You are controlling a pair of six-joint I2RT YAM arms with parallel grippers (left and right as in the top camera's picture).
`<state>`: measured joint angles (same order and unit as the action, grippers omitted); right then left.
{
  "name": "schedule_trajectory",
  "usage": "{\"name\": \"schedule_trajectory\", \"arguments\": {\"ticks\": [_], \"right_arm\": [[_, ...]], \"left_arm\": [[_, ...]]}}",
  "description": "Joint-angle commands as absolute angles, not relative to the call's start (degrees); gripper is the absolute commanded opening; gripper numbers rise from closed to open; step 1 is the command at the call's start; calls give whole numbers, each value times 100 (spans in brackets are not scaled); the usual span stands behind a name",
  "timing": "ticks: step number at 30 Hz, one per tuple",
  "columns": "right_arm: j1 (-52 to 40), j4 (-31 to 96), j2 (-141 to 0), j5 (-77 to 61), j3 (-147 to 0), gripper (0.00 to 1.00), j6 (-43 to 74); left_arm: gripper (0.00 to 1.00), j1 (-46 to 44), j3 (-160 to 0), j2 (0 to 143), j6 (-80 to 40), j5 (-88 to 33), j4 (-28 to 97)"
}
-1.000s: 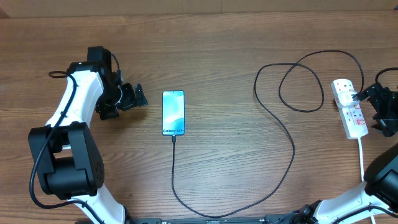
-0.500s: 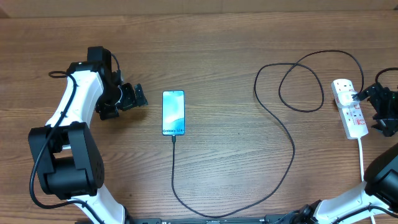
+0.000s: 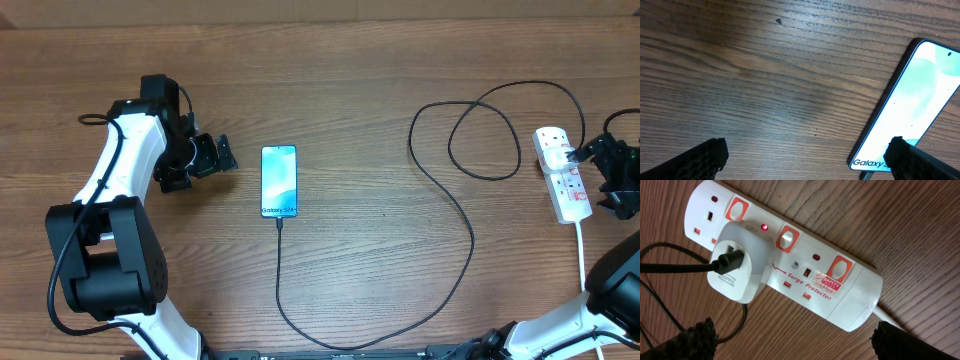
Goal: Plug charger to phone and switch on socket
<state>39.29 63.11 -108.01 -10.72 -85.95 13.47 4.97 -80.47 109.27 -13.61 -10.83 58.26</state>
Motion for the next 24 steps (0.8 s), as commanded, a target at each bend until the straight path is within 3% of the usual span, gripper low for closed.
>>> {"name": "schedule_trajectory", "arguments": {"ticks": [1, 24], "right_arm": [[3900, 6309, -10683, -1122, -8582, 100, 1365], [3900, 6311, -10683, -1122, -8582, 100, 1365]], "left_arm": [[100, 454, -8071, 10707, -1437, -1026, 5819], [100, -954, -8071, 8193, -1437, -1007, 5824]]}}
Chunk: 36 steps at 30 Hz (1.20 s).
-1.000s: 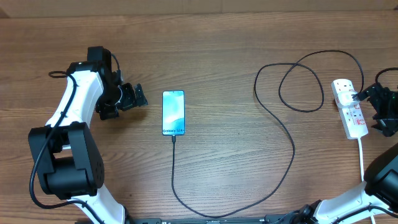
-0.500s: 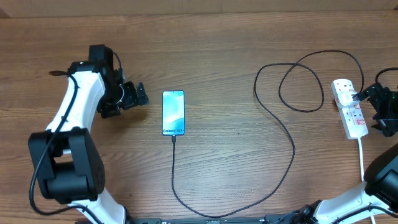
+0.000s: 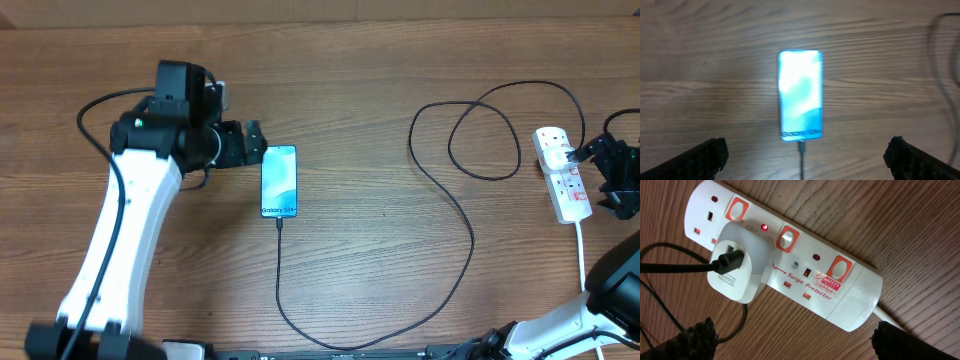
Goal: Plug charger to phone and switch on socket
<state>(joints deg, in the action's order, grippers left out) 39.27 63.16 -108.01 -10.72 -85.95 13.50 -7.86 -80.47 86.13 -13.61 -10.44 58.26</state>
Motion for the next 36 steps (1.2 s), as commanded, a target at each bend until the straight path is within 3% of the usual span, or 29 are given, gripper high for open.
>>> {"name": "schedule_trajectory", "arguments": {"ticks": [1, 36], "right_arm": [[3900, 6311, -10683, -1122, -8582, 100, 1365], [3900, 6311, -10683, -1122, -8582, 100, 1365]], "left_arm": [[100, -1013, -8071, 8075, -1437, -1009, 5824], [100, -1055, -8038, 7900, -1437, -1007, 5865]]}}
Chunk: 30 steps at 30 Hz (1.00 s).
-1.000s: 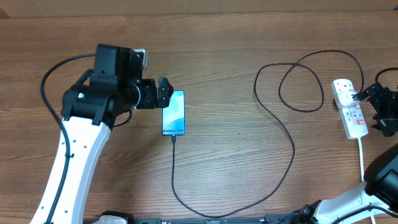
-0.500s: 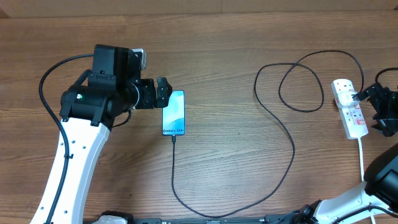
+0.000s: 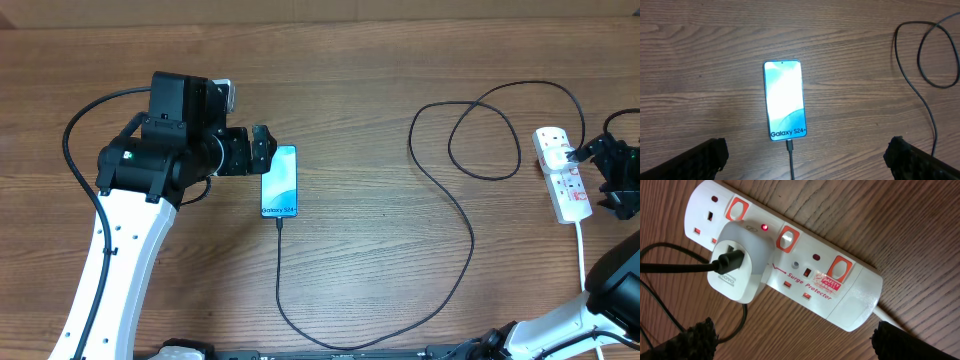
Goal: Plug charger to phone and switch on socket
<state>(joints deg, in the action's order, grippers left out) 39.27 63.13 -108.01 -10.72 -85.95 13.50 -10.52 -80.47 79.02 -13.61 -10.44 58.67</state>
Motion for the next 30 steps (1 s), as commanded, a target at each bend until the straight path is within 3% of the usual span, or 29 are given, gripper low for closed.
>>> {"name": "schedule_trajectory", "arguments": {"ticks": [1, 17, 30], "right_arm": [[3900, 6311, -10683, -1122, -8582, 100, 1365], [3900, 6311, -10683, -1122, -8582, 100, 1365], [3900, 6311, -10683, -1122, -8582, 100, 1365]], "left_arm": [[100, -1052, -8020, 7900, -1437, -1007, 5865], [100, -1052, -6049, 6882, -1437, -1007, 5321], [100, -1052, -3879, 4984, -1437, -1007, 1474]]}}
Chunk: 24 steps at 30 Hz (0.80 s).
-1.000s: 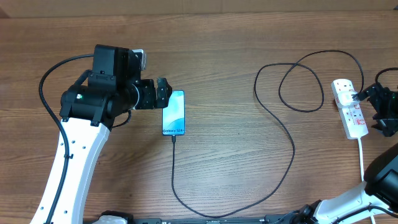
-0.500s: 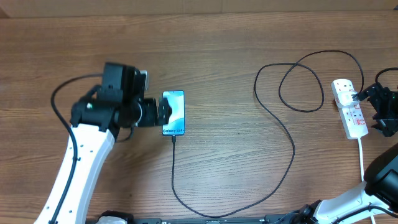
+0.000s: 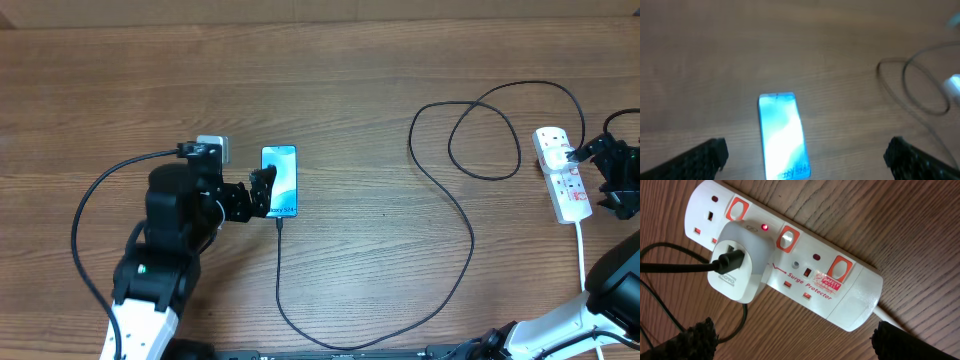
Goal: Plug charger to phone and switch on socket
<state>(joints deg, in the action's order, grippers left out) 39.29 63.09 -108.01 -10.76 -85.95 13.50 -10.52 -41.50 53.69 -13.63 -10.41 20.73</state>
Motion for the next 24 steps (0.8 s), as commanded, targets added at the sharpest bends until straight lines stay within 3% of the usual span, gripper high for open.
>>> {"name": "schedule_trajectory", "arguments": {"ticks": [1, 11, 24], "right_arm": [[3900, 6311, -10683, -1122, -8582, 100, 1365], [3900, 6311, -10683, -1122, -8582, 100, 1365], [3900, 6309, -10683, -1122, -8582, 100, 1365]], "left_arm": [[100, -1052, -3736, 4757, -1437, -1007, 812], [100, -1052, -3065, 3400, -1437, -1009, -353], [100, -823, -1710, 1153, -1437, -1009, -366]]}}
